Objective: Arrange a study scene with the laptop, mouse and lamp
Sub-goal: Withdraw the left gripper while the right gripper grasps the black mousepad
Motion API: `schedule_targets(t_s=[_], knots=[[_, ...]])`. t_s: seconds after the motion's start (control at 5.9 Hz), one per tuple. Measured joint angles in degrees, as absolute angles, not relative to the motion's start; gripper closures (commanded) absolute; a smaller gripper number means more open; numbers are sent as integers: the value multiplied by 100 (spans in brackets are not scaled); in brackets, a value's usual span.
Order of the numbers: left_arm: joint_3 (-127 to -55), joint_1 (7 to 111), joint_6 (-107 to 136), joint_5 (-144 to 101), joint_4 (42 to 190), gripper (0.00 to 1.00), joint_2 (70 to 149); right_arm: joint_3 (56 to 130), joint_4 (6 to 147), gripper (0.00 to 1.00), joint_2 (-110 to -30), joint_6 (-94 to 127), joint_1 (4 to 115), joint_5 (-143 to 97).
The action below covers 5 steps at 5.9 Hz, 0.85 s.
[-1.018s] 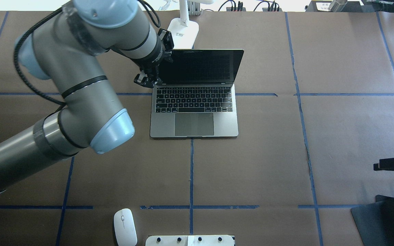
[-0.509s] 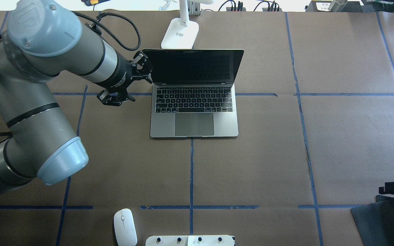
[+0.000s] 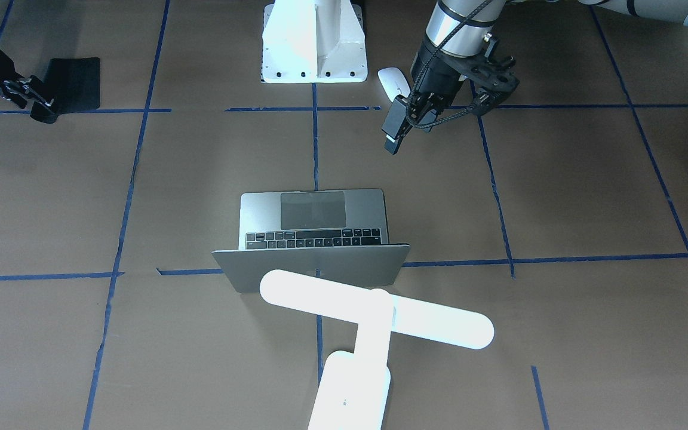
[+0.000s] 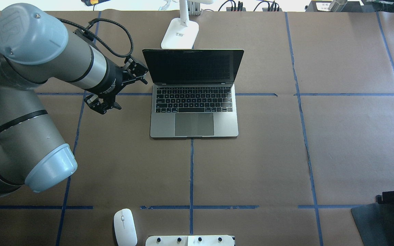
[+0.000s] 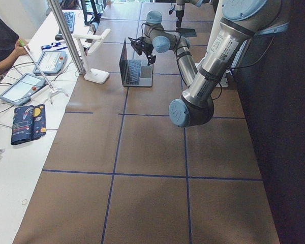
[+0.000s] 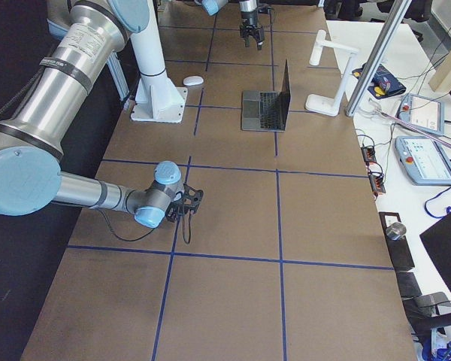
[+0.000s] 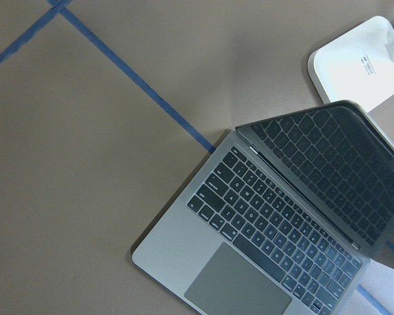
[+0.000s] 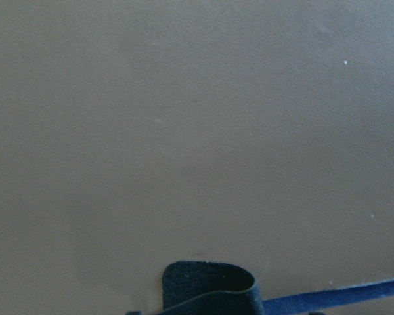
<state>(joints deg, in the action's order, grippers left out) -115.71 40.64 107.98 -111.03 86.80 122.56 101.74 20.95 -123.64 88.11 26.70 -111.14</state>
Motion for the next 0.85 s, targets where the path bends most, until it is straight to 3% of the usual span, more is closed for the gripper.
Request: schedule_targets(t_s=[0.17,0.85], knots=[[-11574,4061,10800,-11101,8664,0,12240,10182,2093,100,-12365,8822,2652,-11103],[-11705,4039,10799,-11101,8677,0,12112,10585,2077,100,-12362,8818,2673,-11129]])
